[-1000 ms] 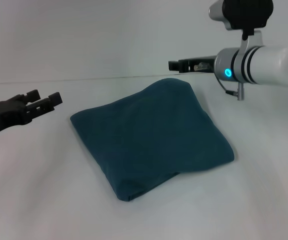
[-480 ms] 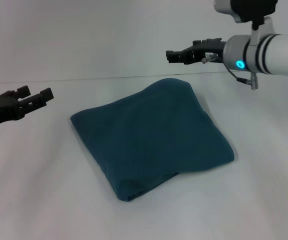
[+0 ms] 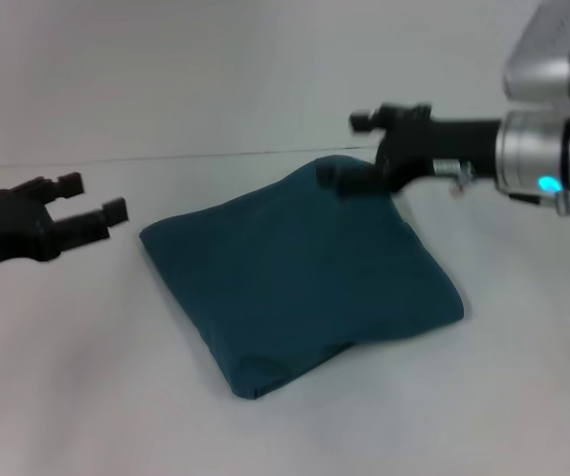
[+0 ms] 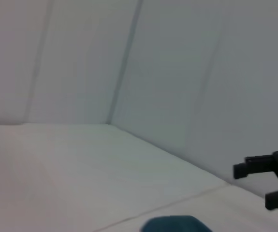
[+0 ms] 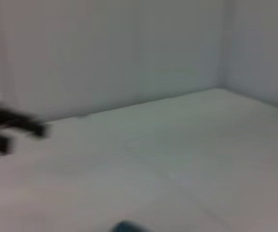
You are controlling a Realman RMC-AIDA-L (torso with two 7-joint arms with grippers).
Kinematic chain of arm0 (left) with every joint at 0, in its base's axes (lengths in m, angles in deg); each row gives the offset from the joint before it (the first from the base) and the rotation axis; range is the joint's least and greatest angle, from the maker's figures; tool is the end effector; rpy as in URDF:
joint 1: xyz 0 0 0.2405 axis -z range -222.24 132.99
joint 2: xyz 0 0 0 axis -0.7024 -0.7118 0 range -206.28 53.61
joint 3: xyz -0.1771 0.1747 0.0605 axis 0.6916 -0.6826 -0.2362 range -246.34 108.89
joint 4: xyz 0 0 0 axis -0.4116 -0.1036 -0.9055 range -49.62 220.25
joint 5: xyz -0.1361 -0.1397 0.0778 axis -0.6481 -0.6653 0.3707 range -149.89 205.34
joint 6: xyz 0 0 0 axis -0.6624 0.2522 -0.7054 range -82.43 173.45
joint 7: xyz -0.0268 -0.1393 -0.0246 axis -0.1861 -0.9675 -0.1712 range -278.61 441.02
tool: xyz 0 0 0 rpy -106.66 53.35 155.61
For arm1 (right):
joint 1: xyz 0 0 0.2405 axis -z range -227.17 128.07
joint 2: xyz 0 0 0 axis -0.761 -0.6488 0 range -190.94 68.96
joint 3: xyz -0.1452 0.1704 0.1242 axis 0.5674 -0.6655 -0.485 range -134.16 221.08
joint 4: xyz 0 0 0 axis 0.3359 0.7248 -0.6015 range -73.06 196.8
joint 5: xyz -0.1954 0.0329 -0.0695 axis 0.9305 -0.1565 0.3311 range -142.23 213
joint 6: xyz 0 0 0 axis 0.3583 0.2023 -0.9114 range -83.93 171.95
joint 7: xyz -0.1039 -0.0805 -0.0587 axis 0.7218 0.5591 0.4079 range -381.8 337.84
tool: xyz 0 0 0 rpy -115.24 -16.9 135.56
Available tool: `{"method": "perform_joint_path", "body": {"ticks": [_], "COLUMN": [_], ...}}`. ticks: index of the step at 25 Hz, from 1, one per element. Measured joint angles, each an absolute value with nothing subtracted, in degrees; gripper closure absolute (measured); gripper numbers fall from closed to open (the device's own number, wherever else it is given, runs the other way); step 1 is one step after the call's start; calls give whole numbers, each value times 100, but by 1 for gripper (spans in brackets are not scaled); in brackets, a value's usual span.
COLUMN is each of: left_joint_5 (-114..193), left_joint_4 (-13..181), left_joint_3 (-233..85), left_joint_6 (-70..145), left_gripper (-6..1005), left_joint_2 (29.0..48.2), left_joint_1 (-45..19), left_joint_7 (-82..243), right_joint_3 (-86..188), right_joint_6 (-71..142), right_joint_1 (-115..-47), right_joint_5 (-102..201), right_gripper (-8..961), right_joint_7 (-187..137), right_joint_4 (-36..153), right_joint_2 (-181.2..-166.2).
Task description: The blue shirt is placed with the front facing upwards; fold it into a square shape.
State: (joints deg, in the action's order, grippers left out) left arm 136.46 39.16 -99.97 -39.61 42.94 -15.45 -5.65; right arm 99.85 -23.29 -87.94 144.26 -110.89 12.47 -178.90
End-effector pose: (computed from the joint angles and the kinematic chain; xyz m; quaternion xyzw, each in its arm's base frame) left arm -0.2653 0.3573 0.0581 -0.8819 -0.2576 -0.3011 0.2555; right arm 0.1834 0.4186 0.0169 -0.9450 0.1263 0.1742 0.2465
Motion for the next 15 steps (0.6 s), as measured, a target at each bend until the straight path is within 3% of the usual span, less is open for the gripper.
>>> {"method": "perform_joint_path", "body": {"ticks": [8, 15], "left_joint_5": [14171, 14623], "left_joint_4": [3868, 3828], "left_joint_3": [-10005, -10037], "left_joint_6": [-5201, -5763], "left_gripper": [123, 123], "left_joint_2": [4182, 4170], "left_joint_1": [-1443, -1374], "left_joint_7": [236, 422], "right_joint_3": [10032, 10042], "right_joint_6": [-4467, -5376], "right_joint_1": [-8786, -8620], "right_joint_5": [14792, 15235], "right_gripper": [22, 22], "right_joint_7": [-10725, -10717], "right_joint_4": [1185, 722], "right_joint_2": [-17771, -17978]}}
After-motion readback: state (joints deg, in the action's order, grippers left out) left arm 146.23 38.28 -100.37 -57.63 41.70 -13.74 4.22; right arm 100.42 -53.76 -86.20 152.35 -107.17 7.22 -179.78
